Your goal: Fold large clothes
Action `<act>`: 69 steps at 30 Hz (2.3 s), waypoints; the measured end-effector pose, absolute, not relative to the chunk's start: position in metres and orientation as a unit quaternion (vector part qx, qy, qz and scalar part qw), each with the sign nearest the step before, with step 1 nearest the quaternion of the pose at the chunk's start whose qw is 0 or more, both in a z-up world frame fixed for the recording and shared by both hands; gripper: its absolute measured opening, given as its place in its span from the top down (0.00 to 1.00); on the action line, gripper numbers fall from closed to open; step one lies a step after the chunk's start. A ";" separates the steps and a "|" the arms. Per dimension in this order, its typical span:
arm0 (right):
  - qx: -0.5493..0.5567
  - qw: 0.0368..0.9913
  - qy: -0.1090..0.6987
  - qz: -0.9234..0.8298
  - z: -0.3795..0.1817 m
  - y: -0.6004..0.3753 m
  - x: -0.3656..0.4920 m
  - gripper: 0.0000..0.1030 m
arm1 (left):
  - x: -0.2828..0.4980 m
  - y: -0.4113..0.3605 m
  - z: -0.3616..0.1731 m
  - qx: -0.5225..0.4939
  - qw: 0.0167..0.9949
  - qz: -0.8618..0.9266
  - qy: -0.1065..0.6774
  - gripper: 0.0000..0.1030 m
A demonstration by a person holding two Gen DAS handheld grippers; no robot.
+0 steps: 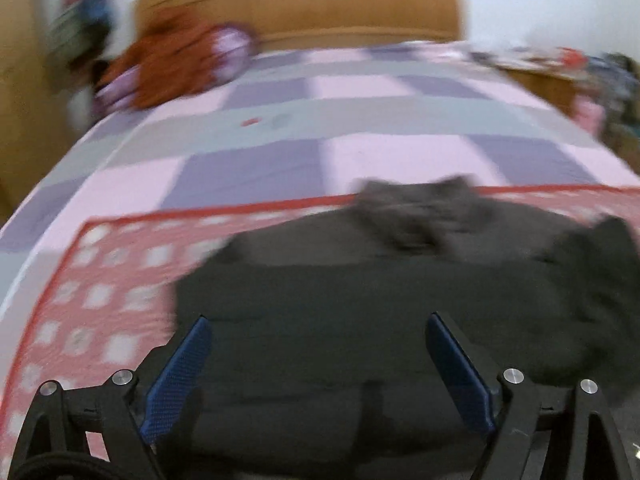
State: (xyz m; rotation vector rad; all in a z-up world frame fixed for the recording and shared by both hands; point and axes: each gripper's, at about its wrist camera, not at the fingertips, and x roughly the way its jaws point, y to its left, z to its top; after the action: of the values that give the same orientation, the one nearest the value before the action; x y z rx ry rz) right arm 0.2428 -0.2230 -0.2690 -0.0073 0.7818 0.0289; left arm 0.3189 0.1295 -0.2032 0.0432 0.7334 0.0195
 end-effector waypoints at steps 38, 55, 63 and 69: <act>-0.096 0.935 0.328 0.091 -0.268 -0.099 0.397 0.08 | 0.403 0.142 -0.283 0.003 0.886 -0.049 0.461 0.00; -0.137 0.898 0.418 0.002 -0.351 -0.169 0.472 0.20 | 0.414 0.149 -0.331 -0.002 0.893 -0.068 0.445 0.00; -0.111 0.908 0.401 0.049 -0.335 -0.187 0.455 0.20 | 0.391 0.170 -0.303 -0.047 0.895 -0.089 0.435 0.00; -0.134 0.932 0.328 0.072 -0.290 -0.174 0.400 0.19 | 0.342 0.206 -0.277 -0.079 0.915 -0.052 0.392 0.00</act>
State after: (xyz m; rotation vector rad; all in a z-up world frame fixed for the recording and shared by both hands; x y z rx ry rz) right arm 0.3999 -0.1743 -0.2902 -0.2740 0.6718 0.1473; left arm 0.3415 0.2058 -0.2770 -0.1617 0.8070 -0.1062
